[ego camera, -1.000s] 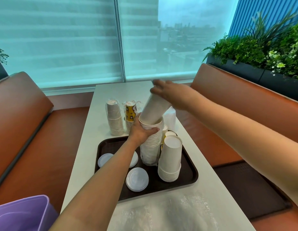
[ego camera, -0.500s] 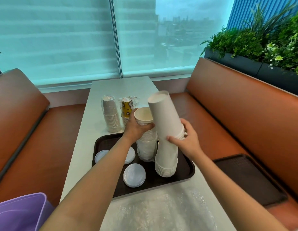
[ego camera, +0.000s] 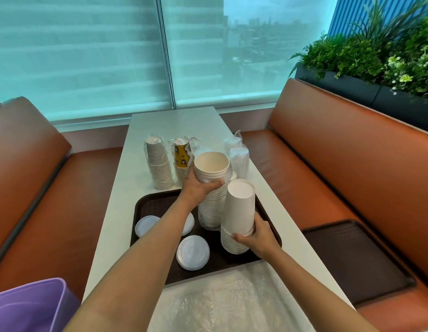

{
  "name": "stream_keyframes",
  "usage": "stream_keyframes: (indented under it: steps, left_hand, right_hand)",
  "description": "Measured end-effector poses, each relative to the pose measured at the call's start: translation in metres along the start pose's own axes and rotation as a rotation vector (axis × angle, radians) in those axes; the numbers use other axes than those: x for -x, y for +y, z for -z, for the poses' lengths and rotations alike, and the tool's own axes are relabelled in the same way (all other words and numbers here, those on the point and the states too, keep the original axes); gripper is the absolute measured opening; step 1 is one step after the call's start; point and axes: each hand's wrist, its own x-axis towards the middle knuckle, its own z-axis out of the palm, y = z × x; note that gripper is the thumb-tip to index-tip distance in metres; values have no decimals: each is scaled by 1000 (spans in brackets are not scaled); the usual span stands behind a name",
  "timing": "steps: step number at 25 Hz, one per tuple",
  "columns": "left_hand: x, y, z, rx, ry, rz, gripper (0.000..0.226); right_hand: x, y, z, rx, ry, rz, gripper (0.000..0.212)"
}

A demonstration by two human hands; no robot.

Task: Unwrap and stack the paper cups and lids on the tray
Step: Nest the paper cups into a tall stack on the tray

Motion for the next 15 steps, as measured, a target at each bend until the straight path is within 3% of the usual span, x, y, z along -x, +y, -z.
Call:
stream_keyframes:
  steps: [3,5,7,9,12,15]
  left_hand:
    - [3,-10,-8,50,30,32,88]
    - [1,-11,-9,45,60,9,87]
    - [-1,-12,-9,43,71,-11,88]
    - [-1,-14,-6,36,75,-38,94]
    - [1,-15,4,11,69,-48,102]
    - [0,-17,19,-19,75,-31,112]
  right_hand:
    - [5,-10,10,-70,164,214,86]
    - [3,-41,27,-62,397,470,62]
    - [-11,-88,43,97,444,683,43]
    - [-30,-133,50,244,220,665,41]
    - [-58,-167,52,314,-188,319,71]
    - [-82,-170,47,230,-288,184,100]
